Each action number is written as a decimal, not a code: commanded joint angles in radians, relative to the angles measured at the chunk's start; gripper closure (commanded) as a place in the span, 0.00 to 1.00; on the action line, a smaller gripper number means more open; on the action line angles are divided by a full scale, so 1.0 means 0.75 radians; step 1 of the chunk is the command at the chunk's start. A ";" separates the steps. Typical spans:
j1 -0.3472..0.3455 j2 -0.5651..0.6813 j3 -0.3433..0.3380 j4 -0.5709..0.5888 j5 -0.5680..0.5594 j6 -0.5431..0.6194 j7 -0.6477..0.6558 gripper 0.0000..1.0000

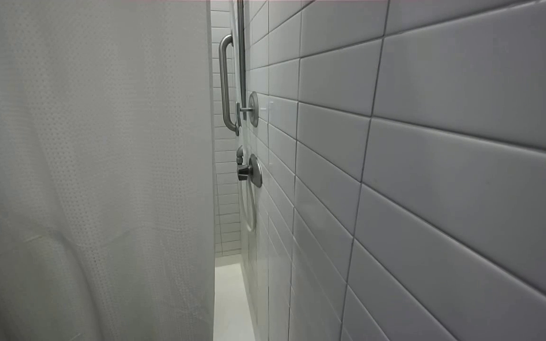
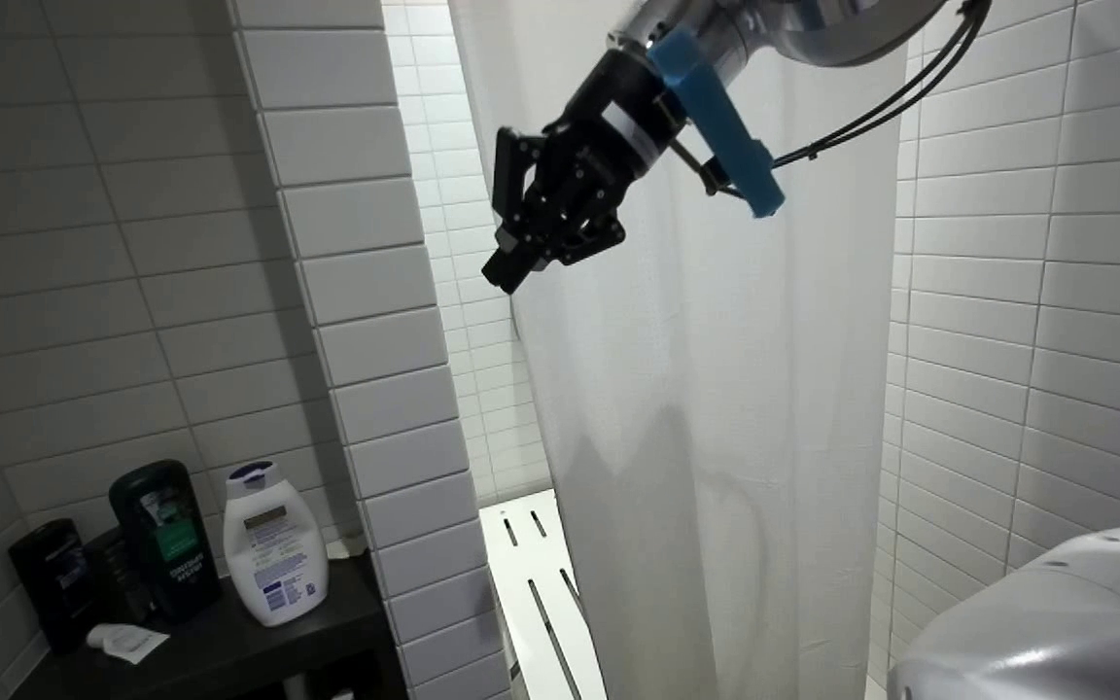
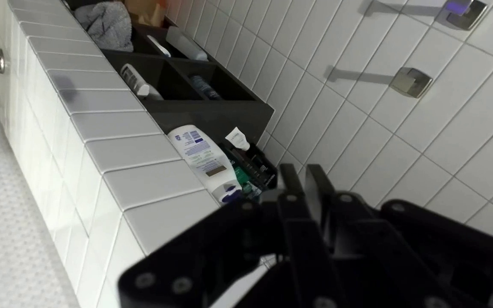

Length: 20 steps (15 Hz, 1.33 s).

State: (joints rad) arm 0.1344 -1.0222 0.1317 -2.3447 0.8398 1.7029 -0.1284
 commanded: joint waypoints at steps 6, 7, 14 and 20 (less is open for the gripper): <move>-0.052 0.164 0.023 -0.041 -0.176 -0.010 0.045 0.23; -0.052 0.183 0.026 -0.057 -0.196 -0.007 0.049 0.15; 0.019 0.255 0.007 -0.162 -0.175 0.008 -0.028 0.00; 0.029 0.221 -0.004 -0.260 -0.192 -0.017 -0.028 0.00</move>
State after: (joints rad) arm 0.1486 -0.8385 0.1431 -2.5033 0.6975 1.7000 -0.1464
